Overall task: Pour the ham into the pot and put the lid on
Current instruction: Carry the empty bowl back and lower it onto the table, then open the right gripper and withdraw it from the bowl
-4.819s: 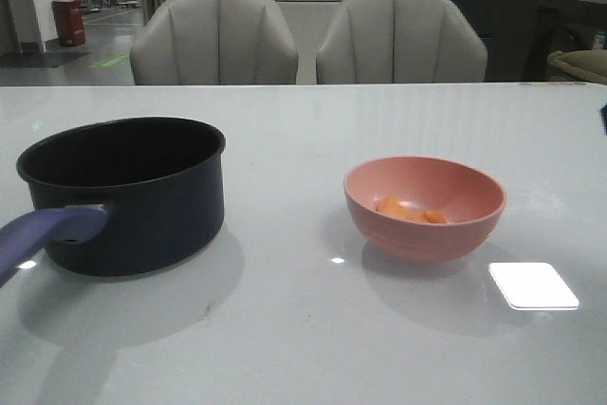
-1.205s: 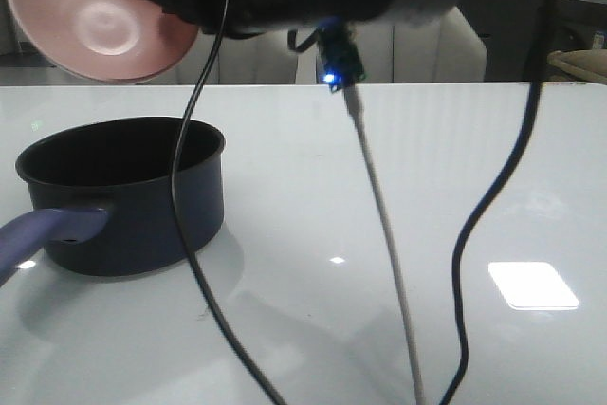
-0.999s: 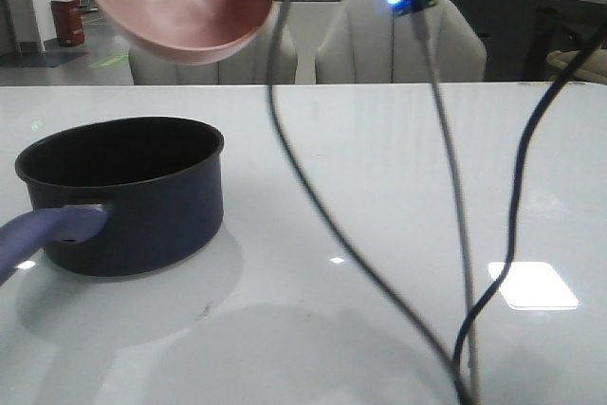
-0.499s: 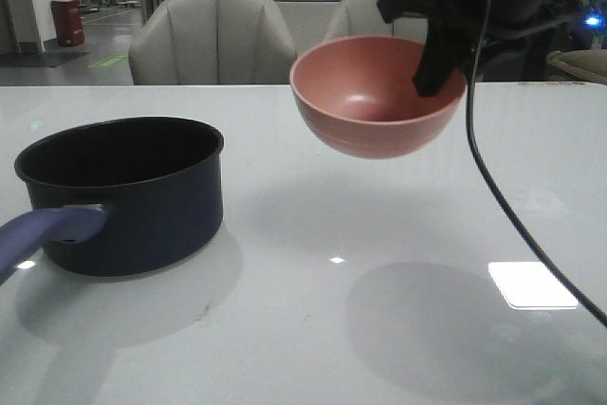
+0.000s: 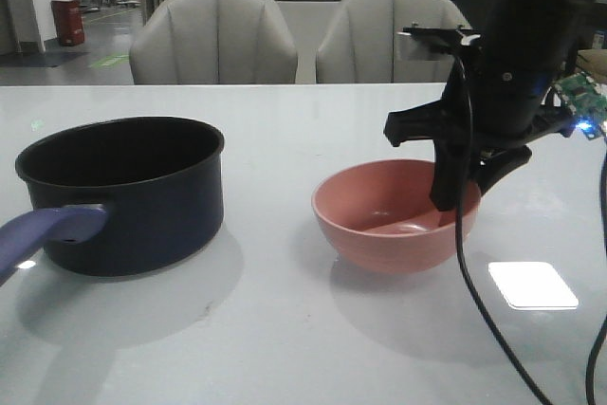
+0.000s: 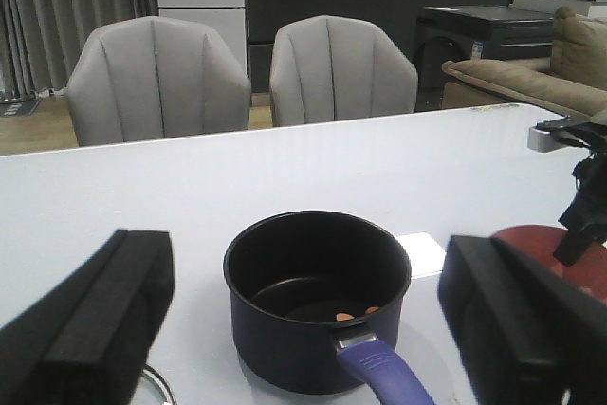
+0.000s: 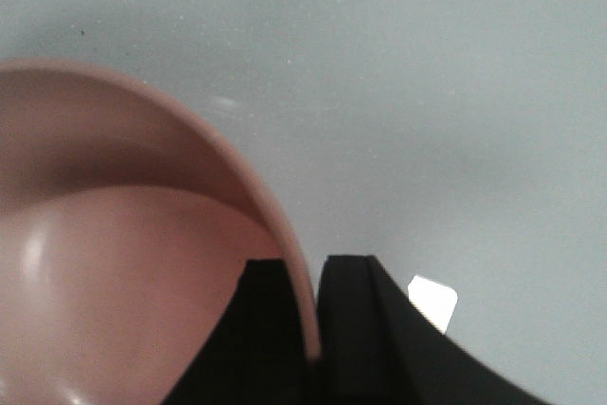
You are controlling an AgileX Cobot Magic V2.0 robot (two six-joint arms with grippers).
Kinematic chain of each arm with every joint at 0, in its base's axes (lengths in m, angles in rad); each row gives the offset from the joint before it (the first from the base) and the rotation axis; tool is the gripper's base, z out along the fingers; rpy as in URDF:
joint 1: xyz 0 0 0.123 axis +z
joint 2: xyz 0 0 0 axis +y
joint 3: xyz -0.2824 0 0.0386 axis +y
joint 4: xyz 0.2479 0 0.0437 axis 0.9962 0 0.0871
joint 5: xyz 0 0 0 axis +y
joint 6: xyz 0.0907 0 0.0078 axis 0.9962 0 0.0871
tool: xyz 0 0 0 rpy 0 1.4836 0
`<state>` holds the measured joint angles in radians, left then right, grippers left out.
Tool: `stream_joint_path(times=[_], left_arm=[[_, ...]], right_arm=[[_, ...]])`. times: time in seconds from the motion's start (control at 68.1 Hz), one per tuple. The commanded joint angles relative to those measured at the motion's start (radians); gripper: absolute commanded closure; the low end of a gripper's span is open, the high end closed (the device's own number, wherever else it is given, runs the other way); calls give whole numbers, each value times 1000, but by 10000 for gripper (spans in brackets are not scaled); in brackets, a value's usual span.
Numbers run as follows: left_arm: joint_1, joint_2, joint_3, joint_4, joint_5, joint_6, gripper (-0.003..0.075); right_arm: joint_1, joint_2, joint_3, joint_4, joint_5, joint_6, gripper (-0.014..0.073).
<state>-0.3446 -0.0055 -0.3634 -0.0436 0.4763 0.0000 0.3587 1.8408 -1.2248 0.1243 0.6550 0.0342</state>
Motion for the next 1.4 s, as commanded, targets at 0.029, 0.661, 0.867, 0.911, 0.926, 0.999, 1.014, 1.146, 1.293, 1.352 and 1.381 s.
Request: stream_joint_path(times=[0.029, 0.661, 0.867, 0.911, 0.926, 0.999, 1.014, 1.146, 1.293, 1.352, 1.381], left_arm=[[-8, 6, -24, -10, -88, 0, 118], [-8, 6, -24, -10, -88, 0, 118], [-8, 6, -24, -10, -88, 0, 118], [-8, 6, -24, -10, -88, 0, 118], [-8, 6, -24, -10, -88, 0, 118], [-8, 6, -24, -10, -88, 0, 118], [-8, 6, -24, -10, -88, 0, 118], [-8, 6, -24, -10, -88, 0, 118], [-8, 6, -24, -10, -88, 0, 118], [-8, 6, -24, -10, -88, 0, 118], [-8, 6, -24, -10, -88, 0, 118]], right_arm=[[-7, -33, -27, -32, -22, -12, 302], [-3, -313, 31, -114, -123, -12, 48], [-1, -537, 205, -91, -321, -12, 48], [-1, -575, 237, -90, -349, -12, 48], [-1, -591, 250, -90, -366, -12, 48], [-1, -666, 314, -90, -413, -12, 48], [-1, -688, 332, -90, -430, -12, 48], [-1, -816, 432, -90, -501, -12, 48], [0, -999, 569, -90, -578, -12, 48], [0, -1079, 629, -90, -607, -12, 48], [0, -1117, 655, -90, -616, -12, 48]])
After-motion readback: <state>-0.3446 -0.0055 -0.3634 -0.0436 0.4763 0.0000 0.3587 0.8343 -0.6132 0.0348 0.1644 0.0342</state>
